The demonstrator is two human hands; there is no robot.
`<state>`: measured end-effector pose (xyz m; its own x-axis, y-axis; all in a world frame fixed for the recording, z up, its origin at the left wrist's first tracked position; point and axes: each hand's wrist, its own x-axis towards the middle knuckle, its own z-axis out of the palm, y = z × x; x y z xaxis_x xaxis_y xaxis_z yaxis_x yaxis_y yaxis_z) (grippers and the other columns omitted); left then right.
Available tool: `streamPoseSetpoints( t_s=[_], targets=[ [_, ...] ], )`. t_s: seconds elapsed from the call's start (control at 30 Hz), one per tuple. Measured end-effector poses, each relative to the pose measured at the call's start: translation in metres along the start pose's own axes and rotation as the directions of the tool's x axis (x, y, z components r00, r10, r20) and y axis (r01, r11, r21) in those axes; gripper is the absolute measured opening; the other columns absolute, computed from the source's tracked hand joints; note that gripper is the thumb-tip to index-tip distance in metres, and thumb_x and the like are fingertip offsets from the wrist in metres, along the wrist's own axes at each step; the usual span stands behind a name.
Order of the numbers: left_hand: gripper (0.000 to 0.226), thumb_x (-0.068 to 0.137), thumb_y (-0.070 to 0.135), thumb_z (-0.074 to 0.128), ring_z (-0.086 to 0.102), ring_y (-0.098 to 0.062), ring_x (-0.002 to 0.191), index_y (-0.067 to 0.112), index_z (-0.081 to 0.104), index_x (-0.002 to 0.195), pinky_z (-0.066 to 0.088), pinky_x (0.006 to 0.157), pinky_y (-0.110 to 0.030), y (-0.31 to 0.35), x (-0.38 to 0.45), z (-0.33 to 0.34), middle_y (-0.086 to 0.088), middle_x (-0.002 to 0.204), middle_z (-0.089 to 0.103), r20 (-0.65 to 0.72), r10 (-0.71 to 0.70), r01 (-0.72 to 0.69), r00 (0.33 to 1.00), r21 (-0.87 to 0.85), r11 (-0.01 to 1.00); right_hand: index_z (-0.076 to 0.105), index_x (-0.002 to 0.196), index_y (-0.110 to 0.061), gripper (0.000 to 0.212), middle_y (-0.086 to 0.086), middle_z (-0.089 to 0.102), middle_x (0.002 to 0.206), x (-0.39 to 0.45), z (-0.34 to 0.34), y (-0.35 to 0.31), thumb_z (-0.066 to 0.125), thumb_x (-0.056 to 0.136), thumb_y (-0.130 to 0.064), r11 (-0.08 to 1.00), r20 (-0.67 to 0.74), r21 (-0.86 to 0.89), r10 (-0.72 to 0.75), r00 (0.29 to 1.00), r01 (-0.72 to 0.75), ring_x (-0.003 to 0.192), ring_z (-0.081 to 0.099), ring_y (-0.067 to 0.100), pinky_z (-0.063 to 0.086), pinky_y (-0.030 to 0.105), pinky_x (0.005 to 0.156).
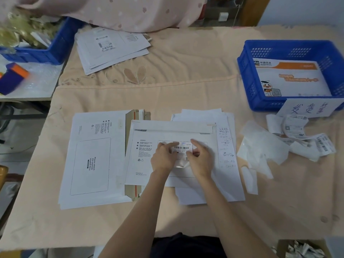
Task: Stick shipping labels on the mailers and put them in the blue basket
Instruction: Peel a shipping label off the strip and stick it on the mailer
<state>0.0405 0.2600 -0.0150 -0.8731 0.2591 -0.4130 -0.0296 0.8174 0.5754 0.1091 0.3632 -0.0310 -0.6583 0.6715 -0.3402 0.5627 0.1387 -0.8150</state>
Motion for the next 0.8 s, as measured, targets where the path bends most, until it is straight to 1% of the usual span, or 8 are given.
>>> streamPoseSetpoints(
  t_s=[0.07,0.13,0.23,0.43,0.53,0.6,0.67,0.8],
  targets=[
    [0.038,0.089,0.024,0.053,0.06,-0.019,0.095,0.044,0.059,0.121,0.044,0.078,-0.028,-0.001,0.004,-0.004,0.003,0.111,0.055,0.04,0.01,-0.011,0.999,0.034,0.999,0.056,0.127,-0.024,0.045,-0.006,0.064,0.084,-0.001,-0.002,-0.001,0.064,0.085,-0.012,1.0,-0.039,0.014,-0.006,0.999,0.006,0.076,0.062,0.01,0.053,0.031,0.077],
    [0.042,0.088,0.024,0.053,0.059,-0.019,0.098,0.045,0.056,0.125,0.044,0.08,-0.029,-0.002,0.004,-0.007,0.003,0.113,0.057,0.087,0.024,-0.032,0.996,0.089,0.995,0.052,0.121,-0.019,0.041,-0.009,0.064,0.081,-0.002,-0.006,-0.005,0.065,0.083,-0.019,0.991,-0.088,-0.131,-0.008,0.996,-0.004,0.077,0.061,0.012,0.046,0.029,0.068],
    [0.044,0.09,0.033,0.053,0.058,-0.022,0.106,0.048,0.049,0.132,0.046,0.088,-0.032,-0.004,0.002,-0.01,0.002,0.119,0.058,0.135,0.029,-0.049,0.99,0.15,0.987,0.046,0.105,-0.014,0.034,-0.001,0.065,0.088,-0.004,-0.012,-0.011,0.062,0.082,-0.033,0.935,-0.11,-0.348,0.034,0.993,-0.07,0.083,0.063,0.023,0.038,0.029,0.064],
    [0.052,0.093,0.044,0.046,0.061,-0.026,0.101,0.048,0.03,0.142,0.047,0.084,-0.034,-0.003,-0.007,-0.01,-0.004,0.108,0.066,0.22,0.034,-0.085,0.975,0.228,0.97,0.06,0.093,-0.011,0.046,0.004,0.068,0.083,-0.008,-0.014,-0.007,0.05,0.083,-0.054,0.825,-0.05,-0.553,0.102,0.994,-0.112,0.083,0.065,0.025,0.041,0.028,0.065],
    [0.062,0.09,0.047,0.051,0.063,-0.026,0.097,0.05,0.021,0.144,0.048,0.081,-0.034,-0.004,-0.013,-0.009,-0.007,0.105,0.066,0.27,0.016,-0.071,0.963,0.197,0.978,0.066,0.081,-0.012,0.049,0.002,0.07,0.066,-0.012,-0.015,-0.002,0.05,0.076,-0.058,0.862,0.005,-0.474,0.205,0.979,-0.178,0.069,0.068,0.019,0.05,0.027,0.066],
    [0.065,0.09,0.042,0.052,0.062,-0.026,0.096,0.049,0.019,0.145,0.046,0.077,-0.033,-0.003,-0.016,-0.008,-0.007,0.104,0.065,0.263,0.009,-0.062,0.965,0.193,0.979,0.059,0.083,-0.015,0.034,-0.002,0.069,0.059,-0.015,-0.015,-0.002,0.059,0.075,-0.048,0.916,0.04,-0.313,0.276,0.96,-0.25,0.066,0.069,0.014,0.052,0.028,0.071],
    [0.068,0.089,0.036,0.053,0.061,-0.026,0.095,0.048,0.019,0.147,0.045,0.076,-0.032,-0.001,-0.018,-0.008,-0.007,0.104,0.064,0.25,0.01,-0.06,0.968,0.192,0.98,0.056,0.086,-0.016,0.027,-0.005,0.068,0.055,-0.015,-0.015,-0.003,0.068,0.072,-0.036,0.934,0.068,-0.206,0.311,0.948,-0.292,0.068,0.07,0.011,0.052,0.029,0.072],
    [0.075,0.087,0.025,0.055,0.059,-0.025,0.093,0.047,0.016,0.148,0.045,0.076,-0.032,-0.003,-0.021,-0.008,-0.005,0.099,0.062,0.265,0.023,-0.075,0.964,0.188,0.979,0.059,0.084,-0.01,0.017,-0.004,0.066,0.053,-0.016,-0.017,-0.004,0.068,0.07,-0.015,0.936,0.132,-0.128,0.343,0.93,-0.328,0.064,0.071,0.013,0.056,0.034,0.074]
  ],
)
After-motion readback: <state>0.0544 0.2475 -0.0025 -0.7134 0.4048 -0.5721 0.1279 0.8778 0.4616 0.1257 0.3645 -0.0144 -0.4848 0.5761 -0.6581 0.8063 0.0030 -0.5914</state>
